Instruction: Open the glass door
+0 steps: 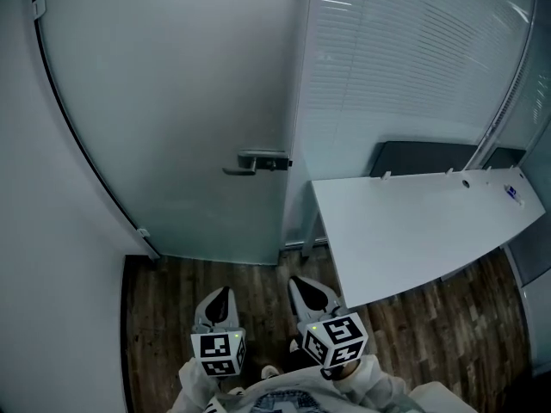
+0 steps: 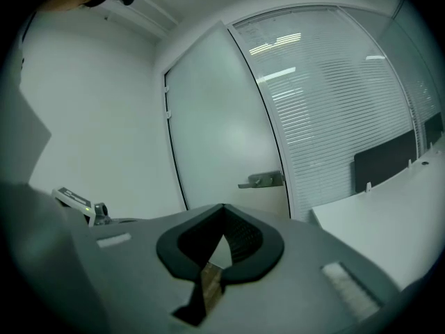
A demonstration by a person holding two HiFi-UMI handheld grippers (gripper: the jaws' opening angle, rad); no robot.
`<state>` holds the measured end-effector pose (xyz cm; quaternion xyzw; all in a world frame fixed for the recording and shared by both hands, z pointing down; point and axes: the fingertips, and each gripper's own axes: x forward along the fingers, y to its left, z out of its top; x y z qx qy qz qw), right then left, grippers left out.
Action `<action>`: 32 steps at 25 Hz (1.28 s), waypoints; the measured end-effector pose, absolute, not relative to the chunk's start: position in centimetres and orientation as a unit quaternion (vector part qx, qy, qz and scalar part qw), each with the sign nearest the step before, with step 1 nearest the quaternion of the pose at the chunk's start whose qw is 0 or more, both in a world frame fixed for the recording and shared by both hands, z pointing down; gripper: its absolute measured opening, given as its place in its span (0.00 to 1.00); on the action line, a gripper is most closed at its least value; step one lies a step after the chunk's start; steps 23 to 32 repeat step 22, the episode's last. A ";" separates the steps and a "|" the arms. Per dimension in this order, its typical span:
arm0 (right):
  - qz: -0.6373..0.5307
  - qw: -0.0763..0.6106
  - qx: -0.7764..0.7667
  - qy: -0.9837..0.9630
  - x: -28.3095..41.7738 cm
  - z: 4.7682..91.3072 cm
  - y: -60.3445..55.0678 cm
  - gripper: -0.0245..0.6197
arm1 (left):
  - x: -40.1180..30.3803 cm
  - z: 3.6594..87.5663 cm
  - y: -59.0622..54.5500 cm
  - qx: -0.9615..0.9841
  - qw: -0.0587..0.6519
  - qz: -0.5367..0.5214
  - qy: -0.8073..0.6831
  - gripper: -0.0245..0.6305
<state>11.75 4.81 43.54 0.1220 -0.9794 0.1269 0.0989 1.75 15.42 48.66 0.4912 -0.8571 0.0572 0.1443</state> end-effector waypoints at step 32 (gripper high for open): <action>0.143 0.105 0.102 -0.979 14.3 43.9 1.4 0.04 | 5.6 46.2 10.6 0.486 0.103 0.094 -0.863 0.04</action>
